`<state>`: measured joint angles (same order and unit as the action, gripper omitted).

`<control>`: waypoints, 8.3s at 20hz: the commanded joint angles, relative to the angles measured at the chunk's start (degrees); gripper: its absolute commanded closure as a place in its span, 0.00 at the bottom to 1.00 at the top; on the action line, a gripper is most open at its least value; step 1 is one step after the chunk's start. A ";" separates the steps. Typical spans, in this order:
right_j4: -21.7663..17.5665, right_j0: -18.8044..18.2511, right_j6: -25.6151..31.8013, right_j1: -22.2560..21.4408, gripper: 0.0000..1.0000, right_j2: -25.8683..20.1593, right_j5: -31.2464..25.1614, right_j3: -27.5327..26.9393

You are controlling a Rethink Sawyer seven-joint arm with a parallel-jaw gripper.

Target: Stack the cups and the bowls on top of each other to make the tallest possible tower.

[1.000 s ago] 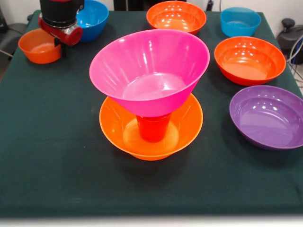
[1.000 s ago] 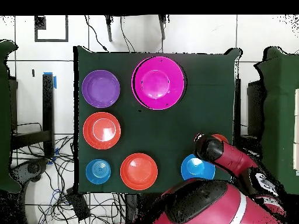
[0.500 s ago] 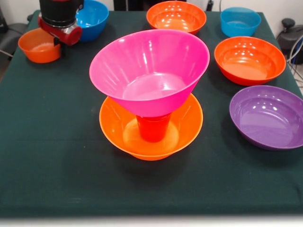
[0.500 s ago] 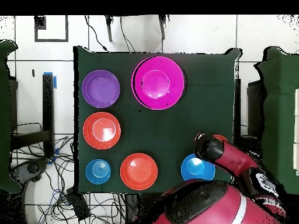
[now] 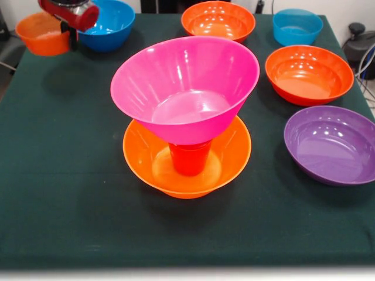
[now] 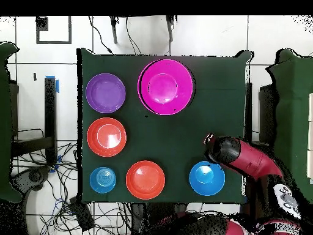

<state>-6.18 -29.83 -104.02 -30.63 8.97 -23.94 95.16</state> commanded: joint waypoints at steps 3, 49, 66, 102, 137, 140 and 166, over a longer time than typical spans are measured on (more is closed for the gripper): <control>2.65 4.34 -2.76 -3.87 1.00 -7.58 -14.09 -6.54; 11.34 20.13 -16.16 4.23 1.00 0.66 -35.19 -32.73; 13.02 22.95 -20.47 7.49 1.00 2.14 -34.78 -36.33; 16.11 28.01 -27.32 14.42 1.00 7.21 -41.17 -46.75; 18.11 29.43 -26.90 16.73 1.00 10.49 -43.05 -50.04; 18.03 29.60 -26.95 17.84 1.00 10.99 -44.95 -52.57; 21.60 31.14 -29.83 19.15 0.00 13.80 -47.44 -54.35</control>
<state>15.08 0.58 -121.37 -10.95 24.78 -67.53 38.36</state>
